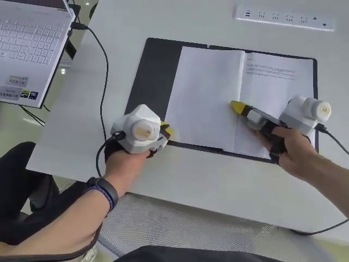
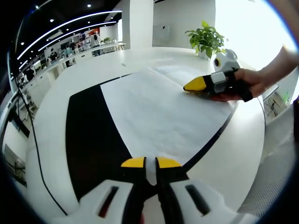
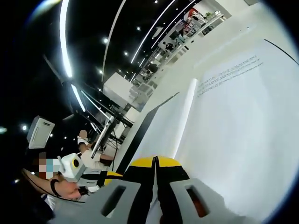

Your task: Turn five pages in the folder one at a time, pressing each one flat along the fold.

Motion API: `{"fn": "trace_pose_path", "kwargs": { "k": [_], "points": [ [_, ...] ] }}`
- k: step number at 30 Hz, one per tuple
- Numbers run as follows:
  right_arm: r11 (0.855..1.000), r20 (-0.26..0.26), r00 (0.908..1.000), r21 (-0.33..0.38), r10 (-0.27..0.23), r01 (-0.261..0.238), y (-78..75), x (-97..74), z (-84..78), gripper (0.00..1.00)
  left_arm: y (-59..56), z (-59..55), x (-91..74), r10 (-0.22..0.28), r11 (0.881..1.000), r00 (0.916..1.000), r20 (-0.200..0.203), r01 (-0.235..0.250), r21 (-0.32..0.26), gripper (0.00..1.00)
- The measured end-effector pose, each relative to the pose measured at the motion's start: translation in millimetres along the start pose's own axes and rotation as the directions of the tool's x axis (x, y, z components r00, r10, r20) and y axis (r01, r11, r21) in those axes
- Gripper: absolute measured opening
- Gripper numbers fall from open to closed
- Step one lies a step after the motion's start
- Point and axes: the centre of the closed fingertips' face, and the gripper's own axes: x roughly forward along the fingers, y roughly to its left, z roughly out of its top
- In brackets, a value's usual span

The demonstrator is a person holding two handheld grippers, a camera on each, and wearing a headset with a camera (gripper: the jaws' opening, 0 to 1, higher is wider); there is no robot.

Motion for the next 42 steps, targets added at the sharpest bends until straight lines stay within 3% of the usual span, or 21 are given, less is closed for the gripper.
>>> {"fn": "trace_pose_path", "kwargs": {
  "k": [6,21,25,28,42],
  "points": [
    [1.000,-0.052,0.9985,-0.014,0.018,-0.019,14.1,-10.6,-22.7,0.00,-0.5,-0.2,-0.1,0.001,1.000,1.0000,0.003,-0.001,0.002,0.06],
    [1.000,-0.111,0.9936,-0.006,0.018,-0.019,34.0,-39.5,-66.6,0.00,-3.1,1.6,-3.2,-0.002,1.000,0.9999,0.015,0.001,0.011,0.06],
    [1.000,-0.102,0.9948,0.004,0.004,-0.003,35.1,-44.1,-71.0,0.00,-4.2,2.2,-4.6,-0.010,1.000,0.9998,0.017,0.009,0.017,0.06],
    [1.000,-0.090,0.9959,0.028,-0.006,0.008,27.6,-46.0,-71.7,0.00,-3.9,2.3,-4.7,-0.014,1.000,0.9998,0.013,0.014,0.021,0.05],
    [0.999,-0.109,0.9936,0.027,-0.028,0.031,18.5,-49.2,-77.2,0.00,-4.4,2.5,-5.6,-0.028,0.999,0.9996,-0.001,0.028,0.040,0.05]
  ]
}}
